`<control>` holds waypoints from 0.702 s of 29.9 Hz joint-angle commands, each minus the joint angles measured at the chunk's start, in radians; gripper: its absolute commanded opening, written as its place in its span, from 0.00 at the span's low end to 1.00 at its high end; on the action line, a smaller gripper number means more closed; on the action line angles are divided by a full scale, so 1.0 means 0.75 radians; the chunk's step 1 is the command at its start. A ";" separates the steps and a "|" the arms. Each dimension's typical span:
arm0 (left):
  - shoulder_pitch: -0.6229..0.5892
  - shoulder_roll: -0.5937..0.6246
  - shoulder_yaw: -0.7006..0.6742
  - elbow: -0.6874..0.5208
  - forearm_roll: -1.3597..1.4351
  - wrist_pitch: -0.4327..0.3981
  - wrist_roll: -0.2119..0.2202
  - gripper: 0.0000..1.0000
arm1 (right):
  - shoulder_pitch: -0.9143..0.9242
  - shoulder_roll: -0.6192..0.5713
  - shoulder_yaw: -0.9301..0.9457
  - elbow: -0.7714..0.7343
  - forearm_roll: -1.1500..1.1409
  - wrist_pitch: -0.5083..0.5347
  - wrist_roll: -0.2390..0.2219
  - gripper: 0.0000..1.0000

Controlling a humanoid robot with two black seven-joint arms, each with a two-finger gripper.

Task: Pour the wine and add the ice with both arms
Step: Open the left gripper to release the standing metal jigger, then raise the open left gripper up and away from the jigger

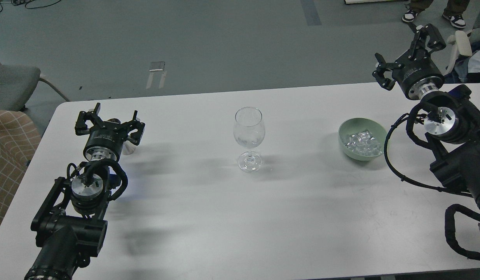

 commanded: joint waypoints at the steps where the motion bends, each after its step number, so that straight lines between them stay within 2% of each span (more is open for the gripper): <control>1: -0.002 0.010 -0.002 -0.015 0.000 -0.010 0.000 0.98 | 0.002 -0.001 0.000 0.002 0.001 0.000 0.000 1.00; 6: 0.012 0.043 0.000 -0.150 0.000 -0.010 0.002 0.98 | -0.008 -0.001 0.000 0.057 0.003 0.000 0.000 1.00; 14: -0.004 0.133 0.000 -0.254 0.002 -0.006 0.004 0.98 | -0.008 -0.003 0.006 0.076 0.005 0.000 0.000 1.00; 18: -0.098 0.207 0.008 -0.246 0.065 0.009 0.016 0.98 | -0.006 -0.015 0.006 0.098 0.005 0.004 0.000 1.00; 21: -0.207 0.270 0.116 -0.232 0.176 0.023 0.016 0.98 | -0.002 -0.023 0.006 0.131 0.001 0.006 0.000 1.00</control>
